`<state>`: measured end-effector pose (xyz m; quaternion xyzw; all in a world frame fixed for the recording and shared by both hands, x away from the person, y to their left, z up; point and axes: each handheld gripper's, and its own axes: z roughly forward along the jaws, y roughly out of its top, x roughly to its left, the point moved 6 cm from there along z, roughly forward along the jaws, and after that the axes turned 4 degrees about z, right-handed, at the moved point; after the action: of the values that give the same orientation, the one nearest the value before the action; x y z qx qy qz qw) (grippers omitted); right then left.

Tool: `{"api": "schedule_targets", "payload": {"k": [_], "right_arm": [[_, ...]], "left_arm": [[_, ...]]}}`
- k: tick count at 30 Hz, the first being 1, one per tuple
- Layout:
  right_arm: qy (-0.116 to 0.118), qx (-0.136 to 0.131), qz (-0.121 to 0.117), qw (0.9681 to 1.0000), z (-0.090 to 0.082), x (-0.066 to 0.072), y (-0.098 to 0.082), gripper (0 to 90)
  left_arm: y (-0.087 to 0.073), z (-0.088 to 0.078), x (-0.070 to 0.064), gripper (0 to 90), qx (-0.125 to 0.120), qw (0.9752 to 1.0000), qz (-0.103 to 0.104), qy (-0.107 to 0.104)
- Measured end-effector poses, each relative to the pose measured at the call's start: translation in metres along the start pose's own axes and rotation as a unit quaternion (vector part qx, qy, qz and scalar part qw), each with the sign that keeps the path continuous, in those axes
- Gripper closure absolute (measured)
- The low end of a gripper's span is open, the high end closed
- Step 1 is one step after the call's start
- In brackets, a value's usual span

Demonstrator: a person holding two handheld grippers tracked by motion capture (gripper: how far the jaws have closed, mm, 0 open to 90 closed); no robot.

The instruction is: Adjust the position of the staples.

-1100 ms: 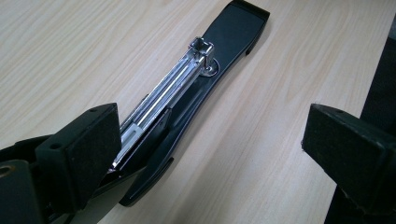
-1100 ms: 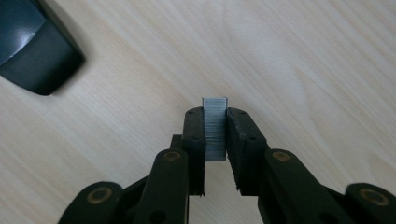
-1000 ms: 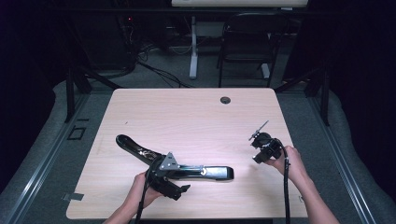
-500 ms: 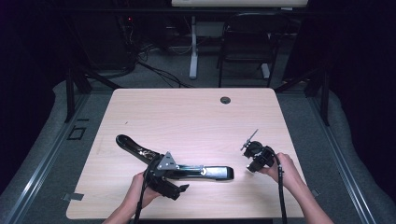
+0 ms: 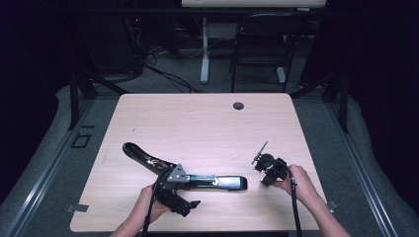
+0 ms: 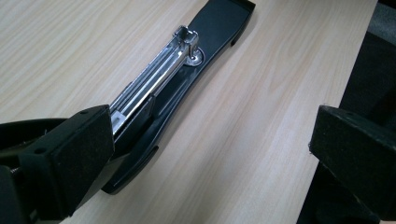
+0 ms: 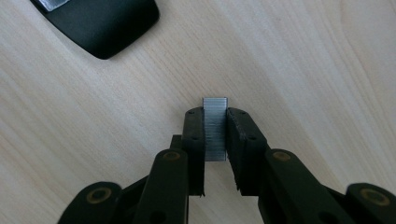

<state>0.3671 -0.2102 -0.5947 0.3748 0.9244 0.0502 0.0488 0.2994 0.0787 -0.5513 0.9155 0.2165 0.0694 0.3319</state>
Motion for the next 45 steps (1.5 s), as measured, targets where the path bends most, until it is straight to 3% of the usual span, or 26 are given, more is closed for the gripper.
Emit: {"api": "schedule_targets", "payload": {"k": [6,8,15,21,26,30,45], "right_arm": [[-0.005,0.009,-0.010,0.9999,0.003,0.003,0.000,77.1],[-0.013,0.010,-0.016,0.9997,0.004,0.002,0.000,73.7],[-0.006,0.004,-0.014,0.9999,-0.002,0.001,0.001,66.8],[0.000,0.004,-0.019,0.9998,-0.004,-0.001,0.007,68.6],[0.009,0.021,-0.026,0.9994,-0.003,-0.004,0.010,71.1],[0.007,0.040,-0.032,0.9987,0.000,-0.005,0.010,71.4],[0.012,0.054,-0.040,0.9977,0.006,-0.005,0.013,77.7]], "left_arm": [[-0.007,-0.007,-0.002,0.2,-0.001,1.0000,-0.008,-0.001],[-0.009,-0.010,-0.002,0.2,-0.003,1.0000,-0.009,0.001],[-0.017,-0.020,-0.003,0.2,-0.004,0.9998,-0.020,-0.005],[-0.026,-0.027,-0.002,0.2,-0.003,0.9995,-0.031,-0.004],[-0.033,-0.031,0.000,0.2,0.000,0.9992,-0.041,-0.001],[-0.033,-0.030,0.001,0.2,0.002,0.9992,-0.039,-0.004],[-0.035,-0.028,-0.001,0.2,0.009,0.9993,-0.034,-0.010]]}}
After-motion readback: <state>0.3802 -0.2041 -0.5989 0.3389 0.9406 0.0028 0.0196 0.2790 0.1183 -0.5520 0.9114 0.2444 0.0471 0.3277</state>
